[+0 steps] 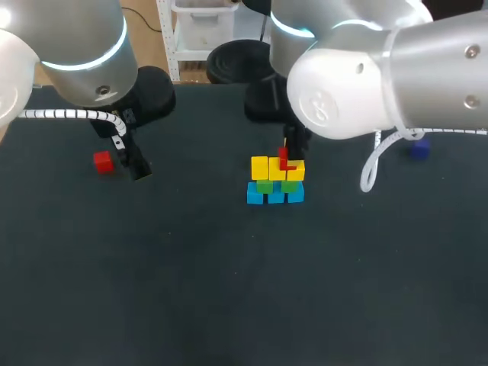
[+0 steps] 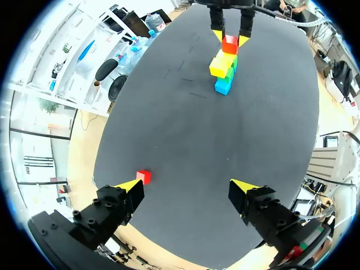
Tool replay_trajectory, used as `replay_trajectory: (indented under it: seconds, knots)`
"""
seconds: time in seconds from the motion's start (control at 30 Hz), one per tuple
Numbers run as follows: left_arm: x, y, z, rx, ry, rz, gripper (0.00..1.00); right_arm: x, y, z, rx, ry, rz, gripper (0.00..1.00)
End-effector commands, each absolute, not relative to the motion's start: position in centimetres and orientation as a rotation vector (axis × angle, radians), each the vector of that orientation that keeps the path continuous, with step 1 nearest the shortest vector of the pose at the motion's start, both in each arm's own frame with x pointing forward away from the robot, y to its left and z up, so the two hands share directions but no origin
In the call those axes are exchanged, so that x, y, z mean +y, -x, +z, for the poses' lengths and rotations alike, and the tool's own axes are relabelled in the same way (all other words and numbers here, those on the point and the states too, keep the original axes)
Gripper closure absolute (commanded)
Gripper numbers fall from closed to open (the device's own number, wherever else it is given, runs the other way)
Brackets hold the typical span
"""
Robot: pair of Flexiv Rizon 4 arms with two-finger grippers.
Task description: Place the blue cubes, place green cubes on the blue cubes, place the yellow cubes on the green cubes, then place the red cubes on the yellow cubes, and place purple cube on the red cubes.
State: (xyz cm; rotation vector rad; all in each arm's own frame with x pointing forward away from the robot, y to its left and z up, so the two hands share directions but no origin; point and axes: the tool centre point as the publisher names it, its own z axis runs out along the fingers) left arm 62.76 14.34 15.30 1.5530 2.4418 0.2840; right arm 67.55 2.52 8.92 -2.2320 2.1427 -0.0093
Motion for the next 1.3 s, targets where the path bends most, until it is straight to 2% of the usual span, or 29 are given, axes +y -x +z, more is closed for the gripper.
replay_trajectory:
  seconds: [0.03,0.97,1.0,1.1,1.13,1.17,1.3]
  knots:
    - [14.44,-62.79,15.30,2.440,-1.556,0.280,0.00,2.54,-67.58,8.93,2.141,2.228,-0.013,1.00]
    - [14.44,-62.79,15.30,2.440,-1.556,0.280,0.00,2.51,-68.06,8.56,2.143,2.229,-0.011,1.00]
    - [14.44,-62.79,15.30,2.440,-1.556,0.280,0.00,2.51,-68.06,8.56,2.142,2.230,-0.010,0.95]
    - [14.44,-62.79,15.30,2.440,-1.556,0.280,0.00,2.54,-68.07,8.53,2.137,2.234,-0.007,0.53]
    - [14.44,-62.79,15.30,2.440,-1.556,0.280,0.00,2.56,-68.07,8.52,2.136,2.235,-0.006,0.11]
    - [14.44,-62.79,15.30,2.440,-1.556,0.280,0.00,2.56,-68.07,8.52,2.135,2.236,-0.006,0.00]
    - [14.44,-62.79,15.30,2.440,-1.556,0.280,0.00,2.57,-68.09,8.52,2.134,2.237,-0.005,0.00]
